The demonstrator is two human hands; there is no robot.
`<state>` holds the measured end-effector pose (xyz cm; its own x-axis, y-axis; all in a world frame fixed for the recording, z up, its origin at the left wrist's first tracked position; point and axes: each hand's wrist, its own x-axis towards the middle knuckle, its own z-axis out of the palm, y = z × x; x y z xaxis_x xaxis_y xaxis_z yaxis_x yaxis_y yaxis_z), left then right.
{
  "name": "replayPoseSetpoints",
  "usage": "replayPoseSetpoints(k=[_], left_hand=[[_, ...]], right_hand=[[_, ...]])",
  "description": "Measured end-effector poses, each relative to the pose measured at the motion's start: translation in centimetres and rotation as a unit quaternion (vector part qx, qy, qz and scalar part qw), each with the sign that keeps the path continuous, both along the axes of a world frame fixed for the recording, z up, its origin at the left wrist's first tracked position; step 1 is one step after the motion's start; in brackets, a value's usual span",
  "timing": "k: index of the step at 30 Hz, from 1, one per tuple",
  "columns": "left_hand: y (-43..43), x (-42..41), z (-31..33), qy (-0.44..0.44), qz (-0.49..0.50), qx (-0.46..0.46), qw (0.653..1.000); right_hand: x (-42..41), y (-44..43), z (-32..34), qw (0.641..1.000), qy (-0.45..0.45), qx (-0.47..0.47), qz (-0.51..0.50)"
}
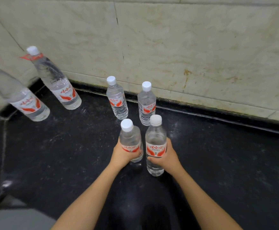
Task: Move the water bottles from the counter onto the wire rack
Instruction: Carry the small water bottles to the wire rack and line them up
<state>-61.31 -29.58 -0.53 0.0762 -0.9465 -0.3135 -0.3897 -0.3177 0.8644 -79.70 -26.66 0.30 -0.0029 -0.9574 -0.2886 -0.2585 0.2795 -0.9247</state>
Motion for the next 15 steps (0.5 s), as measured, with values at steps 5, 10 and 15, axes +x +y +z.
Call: replayPoseSetpoints(k=[5, 10, 15], left_hand=[[4.4, 1.4, 0.7, 0.023, 0.008, 0.005, 1.000], [8.3, 2.7, 1.2, 0.045, 0.017, 0.008, 0.999], [12.9, 3.8, 2.2, 0.093, -0.017, 0.005, 0.995]], right_hand=[[0.4, 1.9, 0.4, 1.000, 0.018, 0.002, -0.006], [1.1, 6.3, 0.9, 0.999, 0.039, -0.010, -0.037], [2.1, 11.7, 2.1, 0.995, 0.088, -0.012, -0.050]])
